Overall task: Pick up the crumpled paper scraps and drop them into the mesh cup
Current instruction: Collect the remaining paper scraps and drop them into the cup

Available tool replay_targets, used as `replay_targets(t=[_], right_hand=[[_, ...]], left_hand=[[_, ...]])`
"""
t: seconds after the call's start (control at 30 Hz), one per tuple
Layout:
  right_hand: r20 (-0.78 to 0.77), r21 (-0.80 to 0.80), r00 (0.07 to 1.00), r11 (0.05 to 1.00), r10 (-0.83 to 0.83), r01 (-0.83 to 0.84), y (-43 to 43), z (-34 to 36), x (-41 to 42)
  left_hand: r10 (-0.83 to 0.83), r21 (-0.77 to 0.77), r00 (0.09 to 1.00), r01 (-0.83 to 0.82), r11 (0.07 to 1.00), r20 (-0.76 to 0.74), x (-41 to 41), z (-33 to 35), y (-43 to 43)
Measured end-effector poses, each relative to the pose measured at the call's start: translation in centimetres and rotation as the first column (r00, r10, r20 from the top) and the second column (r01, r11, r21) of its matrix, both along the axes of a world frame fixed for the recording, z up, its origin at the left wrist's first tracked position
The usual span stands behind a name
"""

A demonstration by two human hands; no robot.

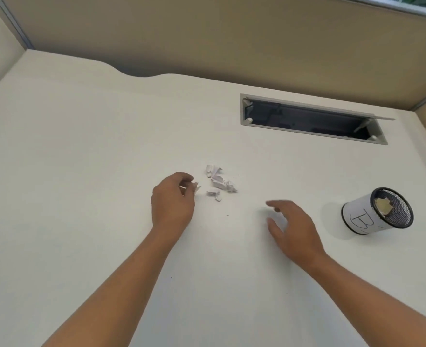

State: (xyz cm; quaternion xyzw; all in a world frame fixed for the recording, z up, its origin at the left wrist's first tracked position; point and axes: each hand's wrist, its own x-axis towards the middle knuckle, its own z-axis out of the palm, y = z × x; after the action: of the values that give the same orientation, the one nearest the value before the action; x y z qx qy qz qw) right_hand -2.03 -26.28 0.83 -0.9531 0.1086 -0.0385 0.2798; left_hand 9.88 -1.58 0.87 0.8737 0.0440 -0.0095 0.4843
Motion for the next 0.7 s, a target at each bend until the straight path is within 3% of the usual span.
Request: replay_targets(t=[0.3, 0.53, 0.7], right_hand=[[-0.131, 0.046, 0.98, 0.988, 0.151, -0.146, 3.7, -0.1, 9.9], [-0.12, 0.01, 0.981, 0.988, 0.152, -0.152, 3.4, -1.5, 5.0], [-0.083, 0.255, 0.997, 0.967, -0.001, 0.022, 2.5, -2.0, -2.2]], left_hand=[[0.111, -0.385, 0.979, -0.169, 0.907, -0.169, -6.8, -0.7, 2.2], [0.149, -0.416, 0.955, -0.249, 0.874, -0.258, -9.3, -0.5, 2.7], [0.157, -0.425, 0.961, -0.244, 0.872, -0.229, -10.8, 0.9, 1.0]])
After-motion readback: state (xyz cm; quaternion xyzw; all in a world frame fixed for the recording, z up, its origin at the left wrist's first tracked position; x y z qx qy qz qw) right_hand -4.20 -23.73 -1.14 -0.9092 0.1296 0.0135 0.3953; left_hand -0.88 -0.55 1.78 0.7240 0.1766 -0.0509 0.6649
